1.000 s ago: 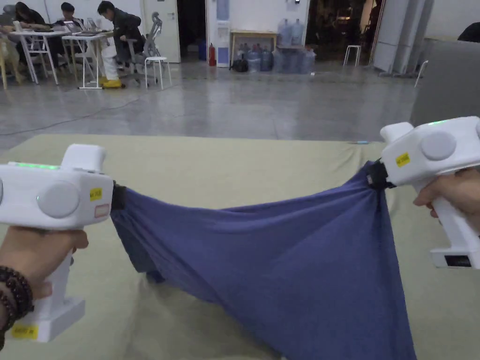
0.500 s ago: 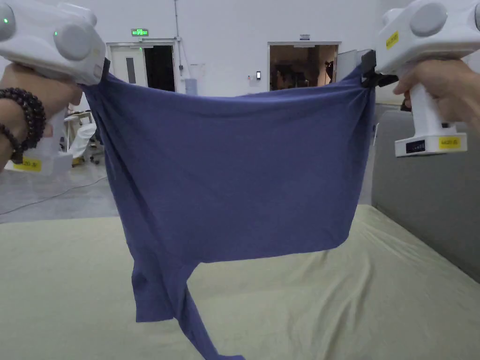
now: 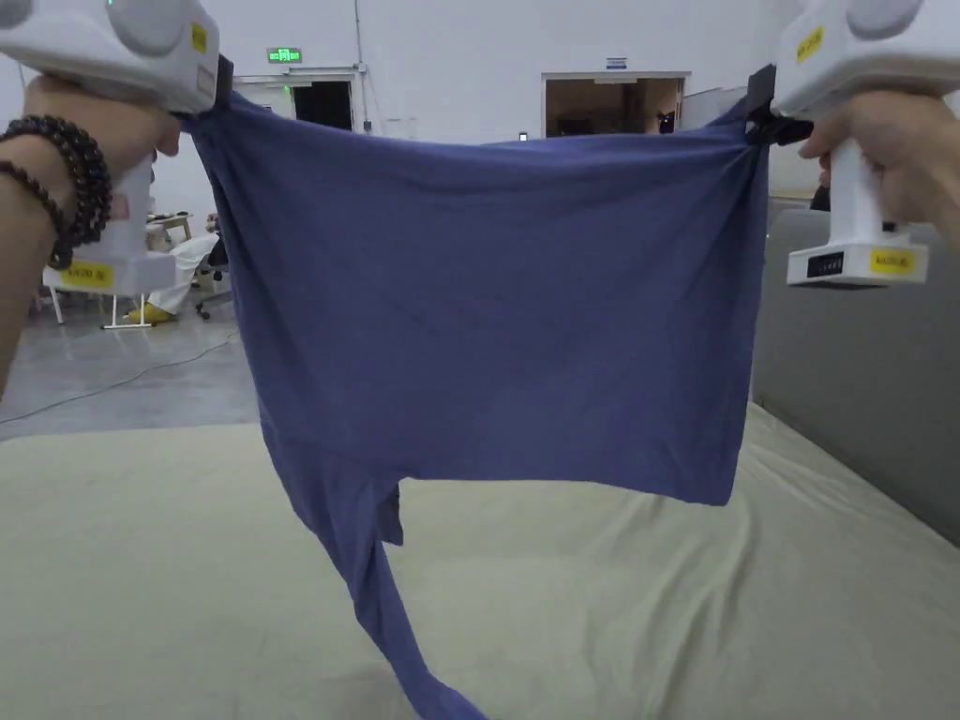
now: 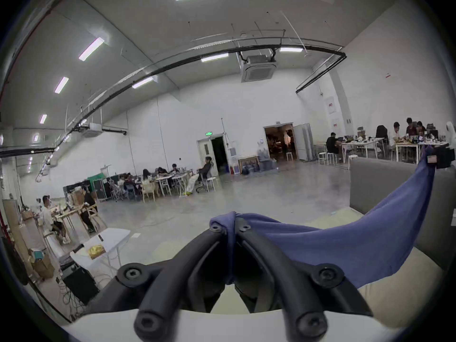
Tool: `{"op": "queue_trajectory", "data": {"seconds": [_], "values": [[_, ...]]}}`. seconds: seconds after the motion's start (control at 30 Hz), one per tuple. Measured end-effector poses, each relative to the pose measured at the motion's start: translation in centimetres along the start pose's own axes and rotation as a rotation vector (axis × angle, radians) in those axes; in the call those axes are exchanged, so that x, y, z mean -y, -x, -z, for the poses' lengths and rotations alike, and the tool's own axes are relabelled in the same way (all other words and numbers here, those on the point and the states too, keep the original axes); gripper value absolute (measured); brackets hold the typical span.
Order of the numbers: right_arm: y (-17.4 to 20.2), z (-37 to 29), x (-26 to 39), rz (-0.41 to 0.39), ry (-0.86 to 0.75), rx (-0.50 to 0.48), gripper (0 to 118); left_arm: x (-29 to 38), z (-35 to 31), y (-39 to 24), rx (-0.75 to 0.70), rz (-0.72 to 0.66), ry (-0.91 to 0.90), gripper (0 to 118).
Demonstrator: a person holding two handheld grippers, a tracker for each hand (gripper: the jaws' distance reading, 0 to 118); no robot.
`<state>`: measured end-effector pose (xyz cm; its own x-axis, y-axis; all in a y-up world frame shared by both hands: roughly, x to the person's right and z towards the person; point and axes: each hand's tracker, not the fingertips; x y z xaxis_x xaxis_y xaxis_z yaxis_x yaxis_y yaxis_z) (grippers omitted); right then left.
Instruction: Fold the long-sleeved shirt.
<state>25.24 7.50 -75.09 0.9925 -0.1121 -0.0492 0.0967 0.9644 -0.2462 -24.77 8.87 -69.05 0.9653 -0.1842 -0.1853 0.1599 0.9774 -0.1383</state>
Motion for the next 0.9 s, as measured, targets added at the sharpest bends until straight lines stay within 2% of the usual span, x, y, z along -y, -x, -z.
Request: {"op": "queue_trajectory", "data": {"seconds": [0.23,0.43,0.5,0.67,0.9], "values": [[-1.0,3.4,10.1,0.057,0.11,-0.017,0,11.9,3.0,-2.0,0.07,0.005,0.169,0],[-2.6,2.1,14.2,0.06,0.155,-0.032,0,16.9,1.3,-1.5,0.091,-0.001,0.229,0],[-3.0,0.2,15.2,0.041,0.141,-0.054,0,17.6,-0.5,-0.7,0.114,-0.019,0.224,0],[-3.2,-6.5,20.4,-0.099,0.161,-0.102,0,21.1,-8.2,0.8,0.149,-0.006,0.18,0],[-4.6,-15.6,33.8,-0.148,0.313,-0.169,0,32.6,-19.3,1.1,0.206,0.029,0.284,0]]}}
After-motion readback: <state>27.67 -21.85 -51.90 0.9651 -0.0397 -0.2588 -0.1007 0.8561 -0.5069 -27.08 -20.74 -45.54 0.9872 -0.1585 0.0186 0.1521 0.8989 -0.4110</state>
